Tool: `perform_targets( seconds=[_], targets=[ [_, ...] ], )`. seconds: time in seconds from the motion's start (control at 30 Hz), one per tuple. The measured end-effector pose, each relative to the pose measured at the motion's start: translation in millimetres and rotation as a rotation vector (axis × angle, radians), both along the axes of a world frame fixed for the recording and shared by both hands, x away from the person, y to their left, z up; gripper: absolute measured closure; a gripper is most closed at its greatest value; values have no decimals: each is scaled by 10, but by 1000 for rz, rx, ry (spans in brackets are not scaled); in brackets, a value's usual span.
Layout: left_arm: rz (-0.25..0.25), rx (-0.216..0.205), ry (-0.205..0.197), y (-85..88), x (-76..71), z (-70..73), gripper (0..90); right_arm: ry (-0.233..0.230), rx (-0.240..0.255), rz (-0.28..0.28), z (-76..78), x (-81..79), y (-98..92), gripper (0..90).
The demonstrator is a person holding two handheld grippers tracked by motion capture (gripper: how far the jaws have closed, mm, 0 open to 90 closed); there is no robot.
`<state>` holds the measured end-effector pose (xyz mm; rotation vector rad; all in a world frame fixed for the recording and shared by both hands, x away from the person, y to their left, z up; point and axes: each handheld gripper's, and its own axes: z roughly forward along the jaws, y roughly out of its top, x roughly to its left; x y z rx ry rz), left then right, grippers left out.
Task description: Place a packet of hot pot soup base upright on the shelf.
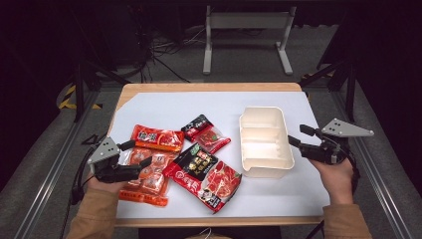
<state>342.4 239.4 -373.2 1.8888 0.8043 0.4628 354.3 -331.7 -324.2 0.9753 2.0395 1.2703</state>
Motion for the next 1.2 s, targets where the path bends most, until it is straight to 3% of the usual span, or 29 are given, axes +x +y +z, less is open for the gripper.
perform_targets(
  seconds=[0.23, 0.47, 0.6, 0.83, 1.2],
  targets=[
    [25, -10, 22, 1, 8, 4, 185, 5, -10, 5, -14, 37, 19, 385],
    [15, 3, 7, -52, -18, 54, 182, 15, -3, -8, -25, 69, -6, 376],
    [12, -3, 18, -96, -32, 77, 181, 18, -5, -13, -27, 68, -16, 370],
    [-24, -20, 30, -212, -52, 129, 180, 27, -9, -13, -42, 73, -5, 364],
    [-80, -8, 45, -453, -90, 130, 169, 33, -8, -9, -56, 74, -3, 360]
  ],
)
